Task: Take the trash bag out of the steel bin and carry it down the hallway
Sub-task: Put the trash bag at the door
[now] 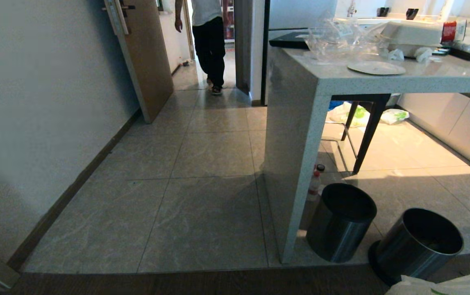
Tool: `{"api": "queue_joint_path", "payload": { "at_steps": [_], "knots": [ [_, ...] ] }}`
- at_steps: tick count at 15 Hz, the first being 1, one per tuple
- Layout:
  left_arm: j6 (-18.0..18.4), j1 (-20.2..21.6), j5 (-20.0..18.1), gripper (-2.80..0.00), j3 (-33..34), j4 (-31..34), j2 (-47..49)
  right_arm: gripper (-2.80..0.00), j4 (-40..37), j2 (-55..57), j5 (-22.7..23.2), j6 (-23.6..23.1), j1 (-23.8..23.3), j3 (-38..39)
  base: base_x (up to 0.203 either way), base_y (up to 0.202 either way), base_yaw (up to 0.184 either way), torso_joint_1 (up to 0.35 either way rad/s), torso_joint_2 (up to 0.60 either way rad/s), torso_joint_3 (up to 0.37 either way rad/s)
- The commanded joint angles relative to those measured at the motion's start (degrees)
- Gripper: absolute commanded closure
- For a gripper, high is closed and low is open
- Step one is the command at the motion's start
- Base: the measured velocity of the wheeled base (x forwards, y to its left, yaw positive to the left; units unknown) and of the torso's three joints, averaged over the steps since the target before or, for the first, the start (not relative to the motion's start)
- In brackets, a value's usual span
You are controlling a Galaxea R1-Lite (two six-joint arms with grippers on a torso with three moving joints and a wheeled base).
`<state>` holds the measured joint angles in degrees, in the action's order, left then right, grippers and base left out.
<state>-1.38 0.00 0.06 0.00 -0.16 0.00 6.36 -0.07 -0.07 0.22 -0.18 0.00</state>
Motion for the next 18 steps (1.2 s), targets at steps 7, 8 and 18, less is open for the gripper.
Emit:
{"api": "queue_joint_path", "payload": {
  "at_steps": [7,8,18],
  "knots": [
    [0.0,0.0,0.0,0.0,0.1,0.0,0.0,0.0,0.1,0.1,0.0,0.0,0.0,2.3,0.0,0.0,0.0,0.0,0.0,0.0],
    [0.0,0.0,0.0,0.0,0.0,0.0,0.0,0.0,0.1,0.1,0.0,0.0,0.0,2.3,0.0,0.0,0.0,0.0,0.0,0.0],
    [-0.1,0.0,0.0,0.0,0.1,0.0,0.0,0.0,0.1,0.1,0.0,0.0,0.0,2.3,0.0,0.0,0.0,0.0,0.0,0.0]
  ]
}}
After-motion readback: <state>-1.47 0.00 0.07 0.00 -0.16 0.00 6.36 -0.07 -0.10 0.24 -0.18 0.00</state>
